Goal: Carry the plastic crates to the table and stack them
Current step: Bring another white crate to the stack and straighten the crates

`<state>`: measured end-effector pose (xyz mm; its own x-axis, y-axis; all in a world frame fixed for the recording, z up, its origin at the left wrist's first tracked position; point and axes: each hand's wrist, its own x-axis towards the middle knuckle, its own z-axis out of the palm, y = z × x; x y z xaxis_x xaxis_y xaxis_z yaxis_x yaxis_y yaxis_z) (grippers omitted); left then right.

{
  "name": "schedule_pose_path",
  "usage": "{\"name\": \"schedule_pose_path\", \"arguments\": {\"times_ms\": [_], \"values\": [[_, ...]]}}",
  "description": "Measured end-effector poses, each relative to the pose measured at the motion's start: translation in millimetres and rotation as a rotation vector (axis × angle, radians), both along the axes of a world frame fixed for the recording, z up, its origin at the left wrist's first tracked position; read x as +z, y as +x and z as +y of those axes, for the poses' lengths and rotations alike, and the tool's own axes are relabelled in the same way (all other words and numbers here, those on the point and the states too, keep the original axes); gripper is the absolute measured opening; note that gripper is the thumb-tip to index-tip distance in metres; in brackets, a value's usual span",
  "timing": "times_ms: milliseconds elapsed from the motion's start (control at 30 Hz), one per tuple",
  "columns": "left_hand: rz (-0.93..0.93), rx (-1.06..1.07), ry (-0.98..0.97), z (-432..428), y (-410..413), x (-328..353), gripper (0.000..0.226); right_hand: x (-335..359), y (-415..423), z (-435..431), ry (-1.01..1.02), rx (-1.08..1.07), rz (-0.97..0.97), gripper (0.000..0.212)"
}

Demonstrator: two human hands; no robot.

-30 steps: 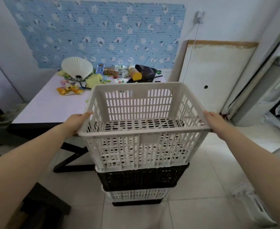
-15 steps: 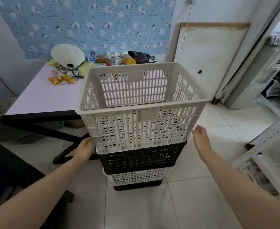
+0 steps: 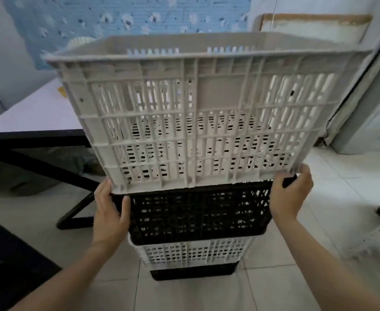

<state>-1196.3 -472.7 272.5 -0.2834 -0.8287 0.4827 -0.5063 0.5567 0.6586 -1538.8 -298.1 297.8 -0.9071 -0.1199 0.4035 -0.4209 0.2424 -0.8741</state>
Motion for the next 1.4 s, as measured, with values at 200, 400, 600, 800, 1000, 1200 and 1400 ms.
{"name": "schedule_pose_path", "arguments": {"times_ms": [200, 400, 600, 800, 1000, 1200, 1400], "values": [[0.369, -0.007, -0.268, -27.7, -18.3, -38.9, 0.043, -29.3, -12.8, -27.2, -0.426, -0.147, 0.096, 0.045], [0.685, 0.056, -0.274, -41.5, -42.8, -47.7, 0.035, -43.1, -18.6, -29.7, -0.474, -0.102, 0.209, 0.038], [0.76, 0.026, -0.222, -48.2, -46.2, -53.5, 0.036, -45.6, -17.2, -31.2, -0.466, -0.109, 0.195, 0.043], [0.745, 0.023, -0.148, -40.9, -45.5, -47.8, 0.033, -41.2, -9.1, -18.4, -0.459, -0.037, 0.089, 0.047], [0.847, -0.036, -0.087, -45.5, -41.2, -47.9, 0.044, -39.2, -0.5, -9.4, -0.474, -0.001, 0.128, 0.033], [0.822, -0.069, -0.081, -44.4, -40.9, -50.3, 0.034, -34.4, -10.5, -4.7, -0.512, 0.022, 0.118, 0.017], [0.782, -0.047, -0.092, -44.0, -38.6, -50.7, 0.038, -34.8, -22.8, -9.1, -0.576, -0.051, 0.138, 0.024]]}}
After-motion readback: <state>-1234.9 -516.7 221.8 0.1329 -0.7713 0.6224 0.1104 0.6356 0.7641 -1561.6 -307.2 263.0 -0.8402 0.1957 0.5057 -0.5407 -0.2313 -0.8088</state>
